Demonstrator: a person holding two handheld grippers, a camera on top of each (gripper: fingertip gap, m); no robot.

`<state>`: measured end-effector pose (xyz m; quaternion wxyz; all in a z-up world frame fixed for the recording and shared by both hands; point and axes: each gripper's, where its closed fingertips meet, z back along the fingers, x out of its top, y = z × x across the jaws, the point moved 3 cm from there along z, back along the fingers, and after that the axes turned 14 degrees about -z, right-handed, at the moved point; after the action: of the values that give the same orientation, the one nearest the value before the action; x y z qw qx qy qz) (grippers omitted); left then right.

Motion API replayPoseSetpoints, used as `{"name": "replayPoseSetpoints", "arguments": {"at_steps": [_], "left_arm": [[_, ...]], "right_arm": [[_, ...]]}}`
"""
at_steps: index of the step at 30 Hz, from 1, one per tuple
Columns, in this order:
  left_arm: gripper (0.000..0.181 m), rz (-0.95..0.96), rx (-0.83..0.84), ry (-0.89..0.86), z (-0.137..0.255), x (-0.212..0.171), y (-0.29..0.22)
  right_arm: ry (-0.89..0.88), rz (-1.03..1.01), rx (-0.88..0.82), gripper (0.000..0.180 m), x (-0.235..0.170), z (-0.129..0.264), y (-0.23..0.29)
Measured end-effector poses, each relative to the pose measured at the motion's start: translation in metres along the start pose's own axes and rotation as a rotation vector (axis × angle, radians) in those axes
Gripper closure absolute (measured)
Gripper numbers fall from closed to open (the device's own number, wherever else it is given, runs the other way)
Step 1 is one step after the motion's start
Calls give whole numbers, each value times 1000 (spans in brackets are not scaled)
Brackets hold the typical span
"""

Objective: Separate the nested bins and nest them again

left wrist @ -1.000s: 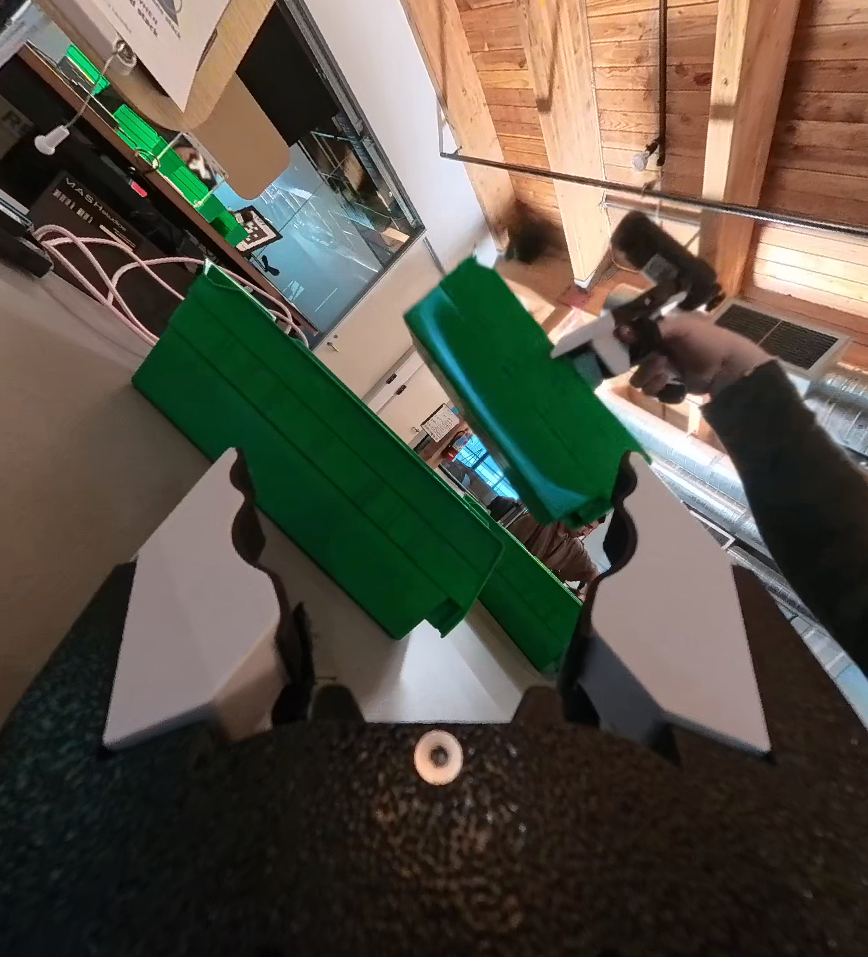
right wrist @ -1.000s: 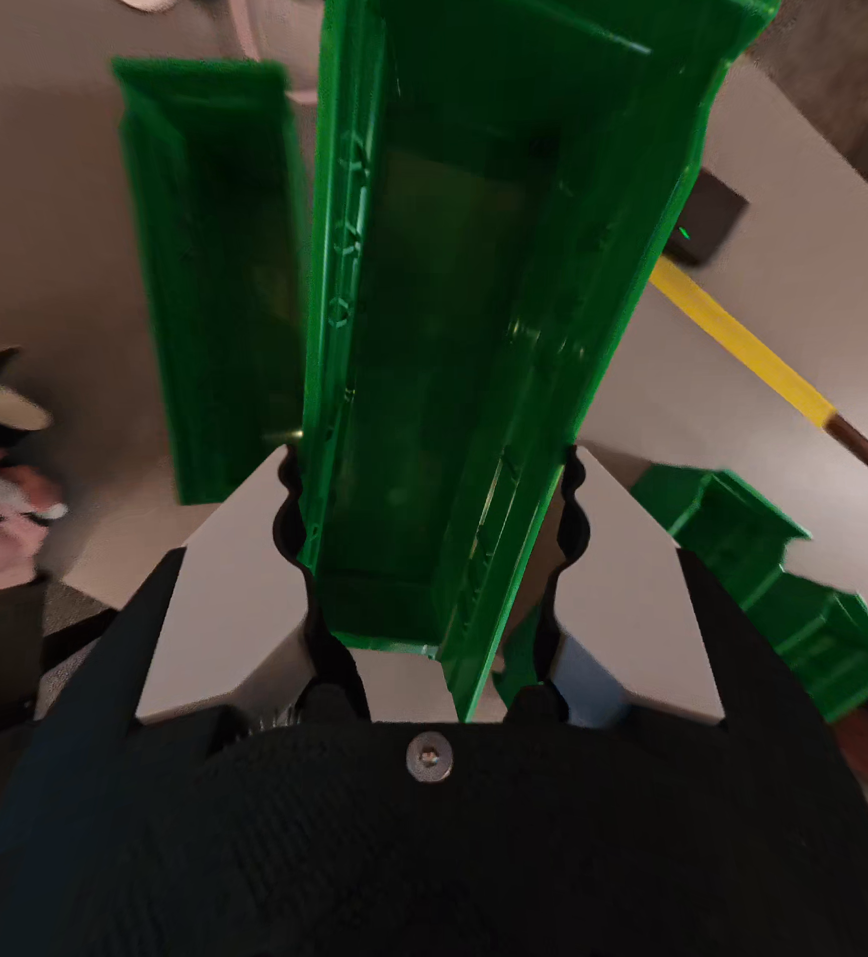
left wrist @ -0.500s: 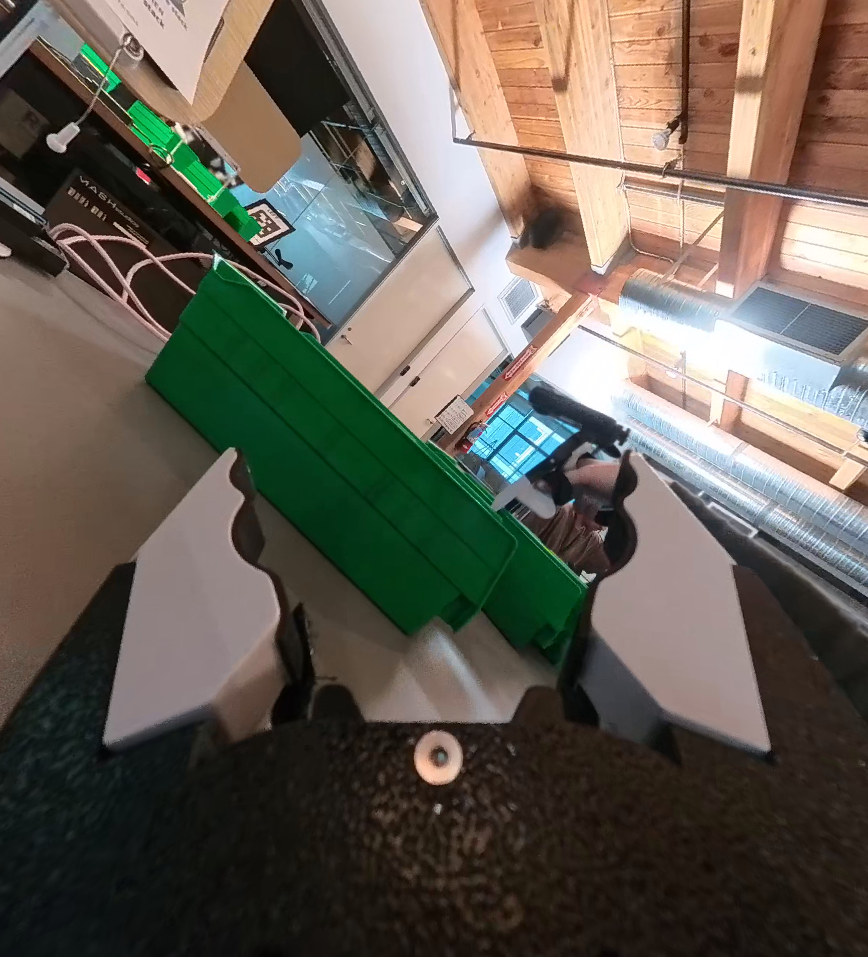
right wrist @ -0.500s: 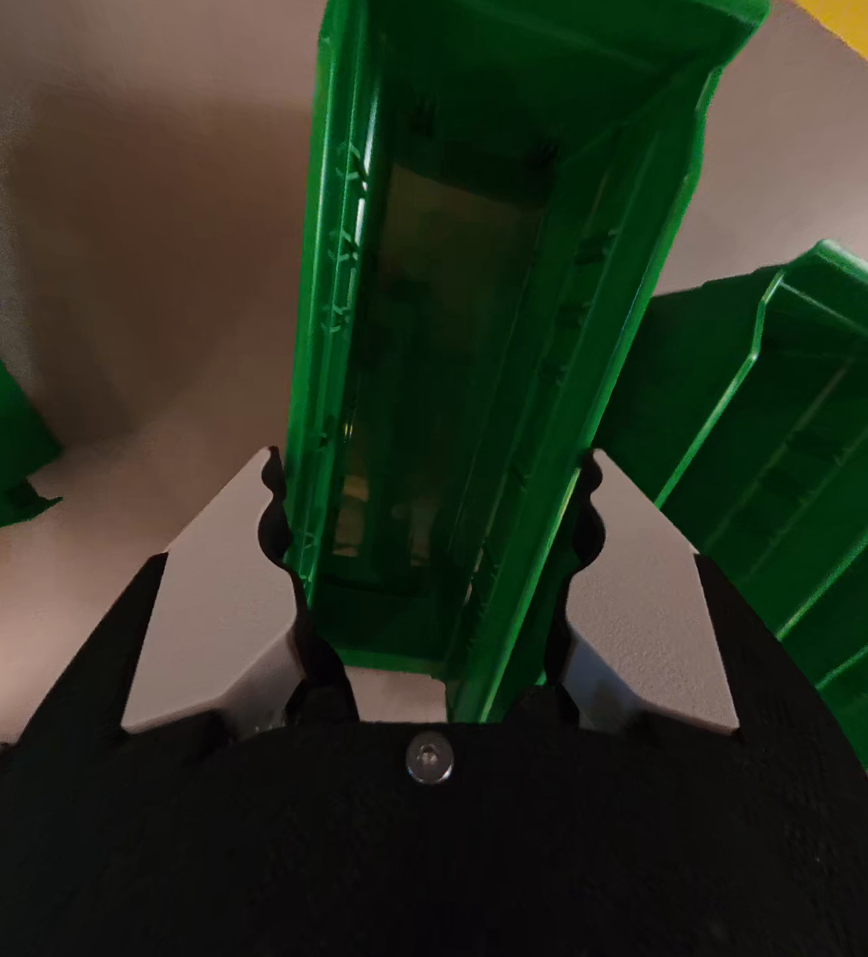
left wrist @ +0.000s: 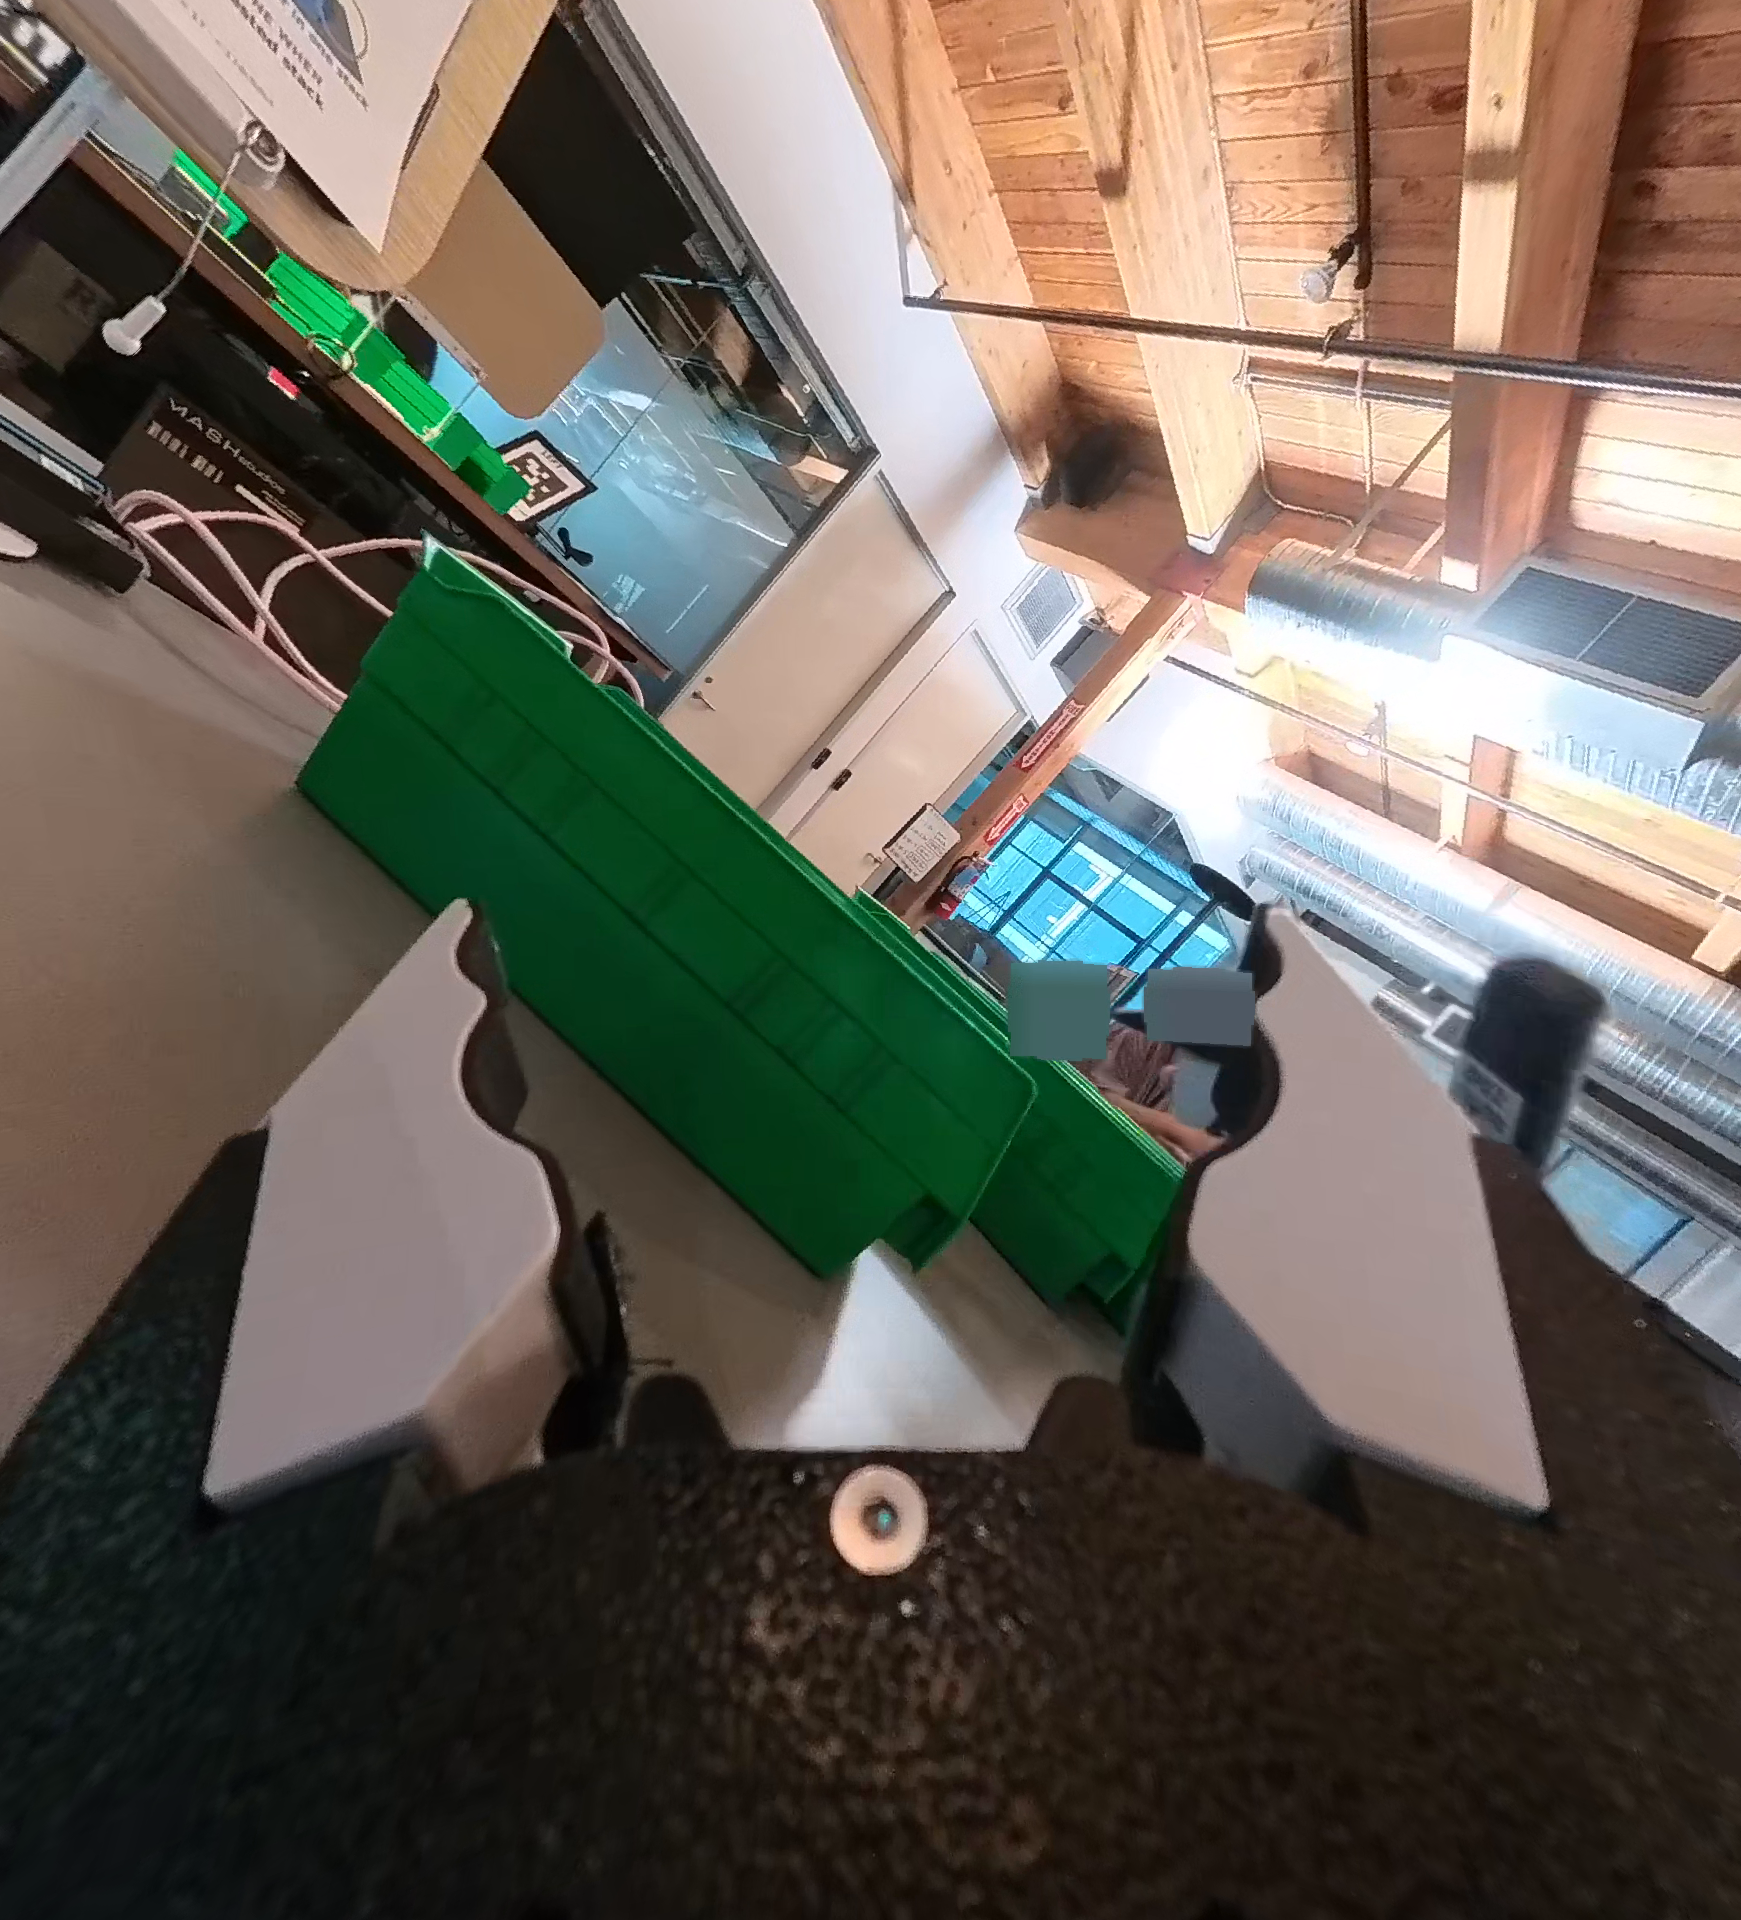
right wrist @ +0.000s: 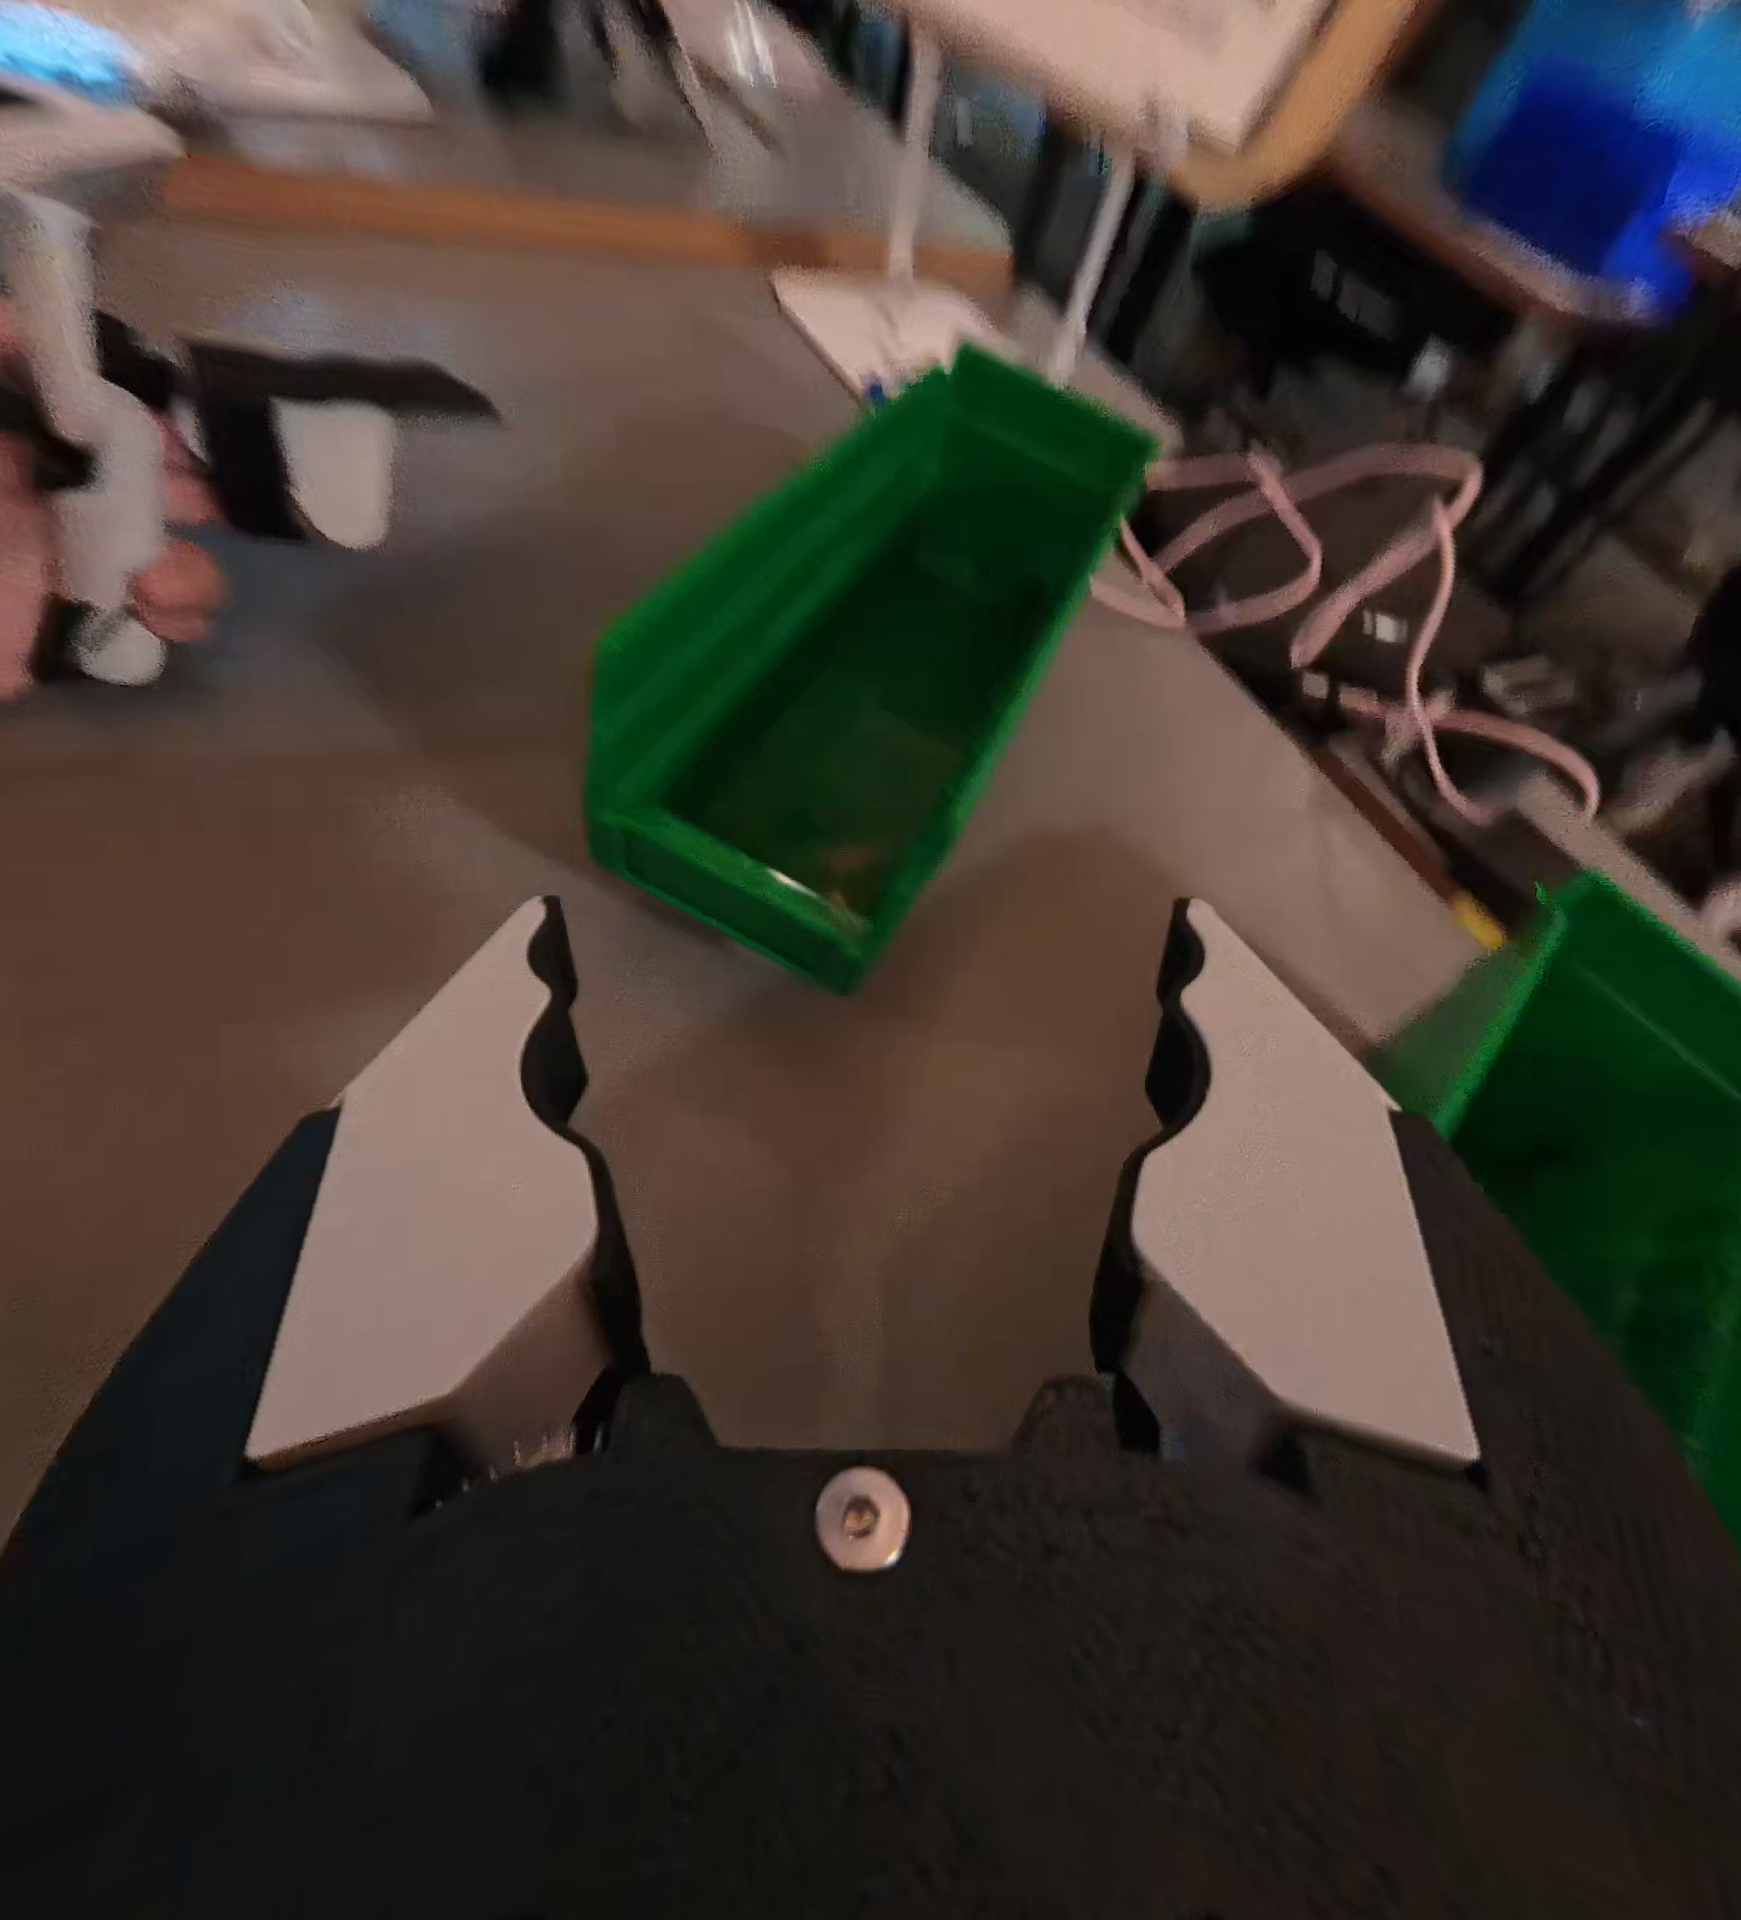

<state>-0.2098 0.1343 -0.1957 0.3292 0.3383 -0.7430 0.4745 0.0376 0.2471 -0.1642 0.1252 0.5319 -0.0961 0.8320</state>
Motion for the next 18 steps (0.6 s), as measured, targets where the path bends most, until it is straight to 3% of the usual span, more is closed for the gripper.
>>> {"name": "replayPoseSetpoints", "arguments": {"at_steps": [4, 6, 10, 15, 18], "left_arm": [[46, -28, 4, 7, -1, -1, -2], [47, -41, 9, 12, -1, -2, -3], [47, -97, 139, 13, 1, 0, 9], [53, -392, 395, 81, 8, 3, 19], [53, -505, 406, 112, 5, 1, 12]], "right_arm": [[-335, 111, -34, 77, -3, 1, 23], [-460, 128, -36, 93, -7, 6, 25], [-486, 157, -54, 106, -18, 5, 20], [-455, 135, -16, 107, -29, -5, 20], [-452, 136, 6, 108, -31, -6, 22]]}}
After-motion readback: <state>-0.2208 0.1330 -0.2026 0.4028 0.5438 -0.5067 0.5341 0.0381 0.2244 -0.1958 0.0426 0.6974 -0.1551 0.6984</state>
